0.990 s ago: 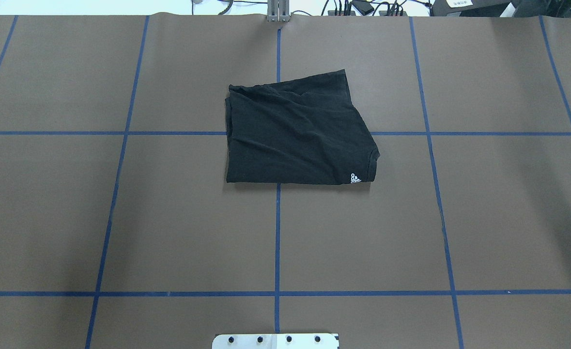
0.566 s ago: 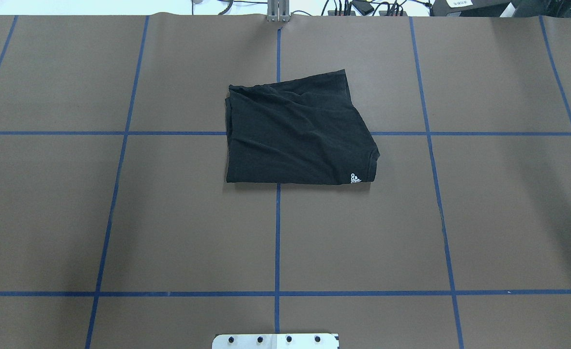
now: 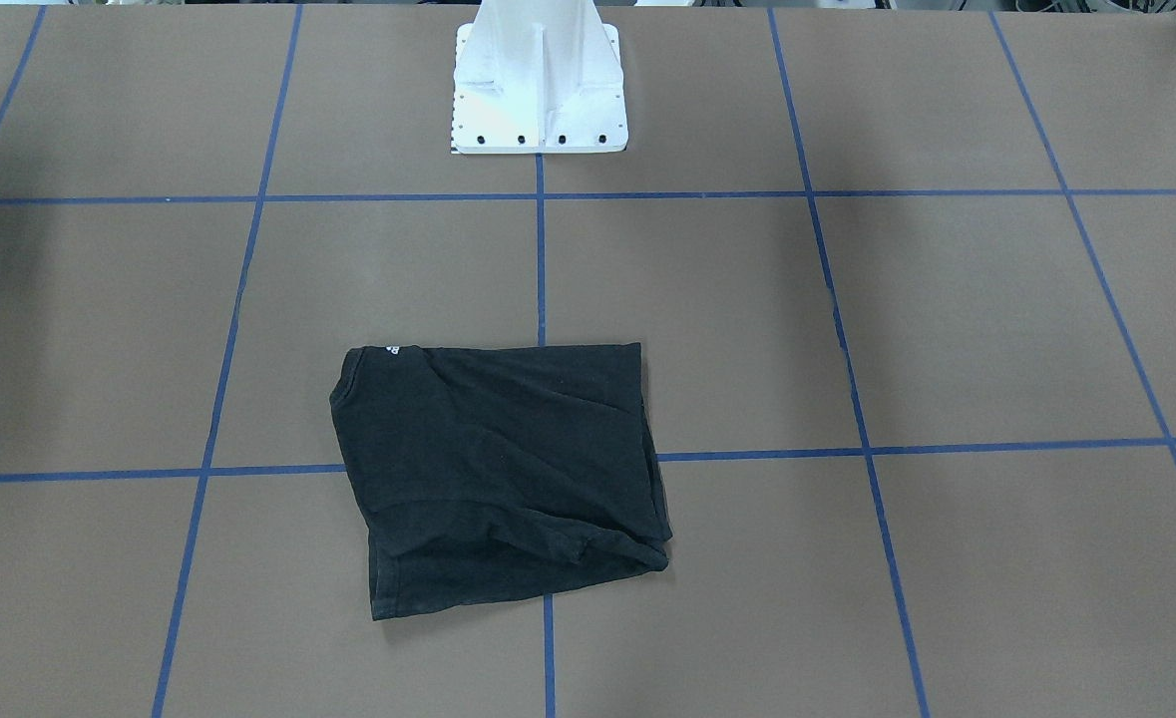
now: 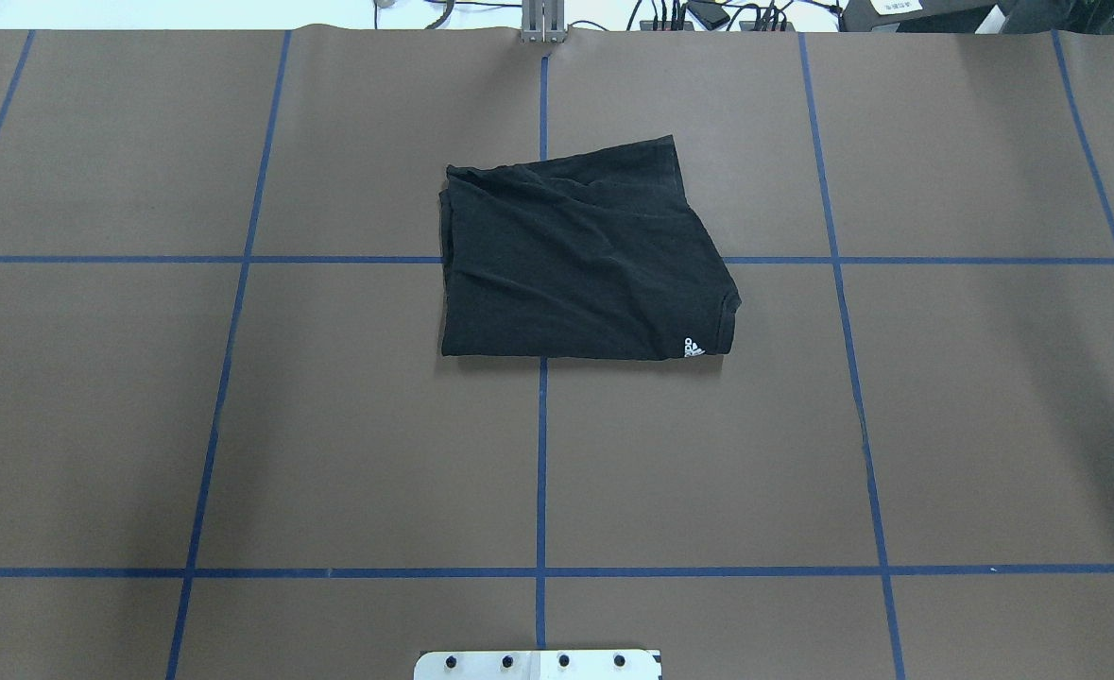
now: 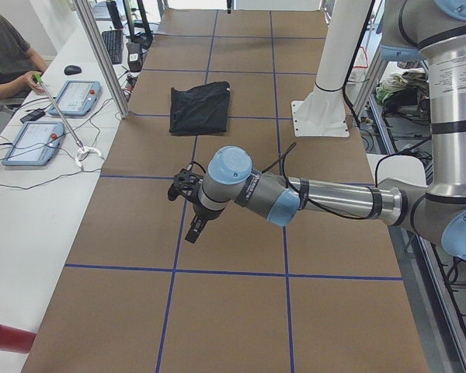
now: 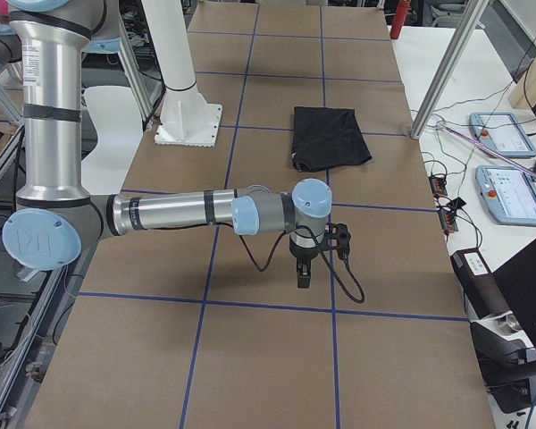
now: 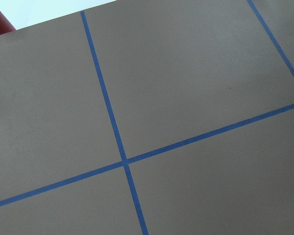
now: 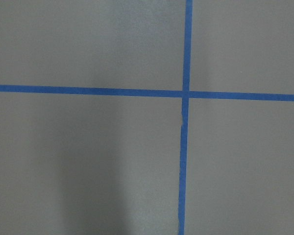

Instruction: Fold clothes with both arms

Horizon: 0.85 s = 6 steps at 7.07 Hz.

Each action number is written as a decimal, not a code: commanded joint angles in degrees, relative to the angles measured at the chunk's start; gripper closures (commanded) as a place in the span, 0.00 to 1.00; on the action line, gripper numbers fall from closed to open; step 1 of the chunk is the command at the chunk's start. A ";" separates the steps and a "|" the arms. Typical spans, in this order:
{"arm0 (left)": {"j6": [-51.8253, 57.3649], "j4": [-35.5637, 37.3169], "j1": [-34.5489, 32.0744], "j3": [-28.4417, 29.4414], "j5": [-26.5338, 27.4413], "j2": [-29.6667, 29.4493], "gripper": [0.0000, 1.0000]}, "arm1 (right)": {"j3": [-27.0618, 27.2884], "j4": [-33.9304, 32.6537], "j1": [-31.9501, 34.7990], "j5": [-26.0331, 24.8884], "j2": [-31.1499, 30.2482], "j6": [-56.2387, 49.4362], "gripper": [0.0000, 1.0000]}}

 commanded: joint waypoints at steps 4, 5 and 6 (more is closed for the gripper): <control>-0.05 0.00 -0.01 -0.28 0.00 0.00 0.00 | 0.06 0.12 0.09 -0.05 0.01 0.02 0.00; -0.05 -0.09 0.07 -0.54 0.00 0.78 0.00 | 0.50 0.21 0.00 0.13 0.19 0.19 0.00; 0.03 -0.17 0.08 -0.90 0.00 1.14 0.00 | 1.20 0.73 0.00 0.48 0.54 -0.07 0.00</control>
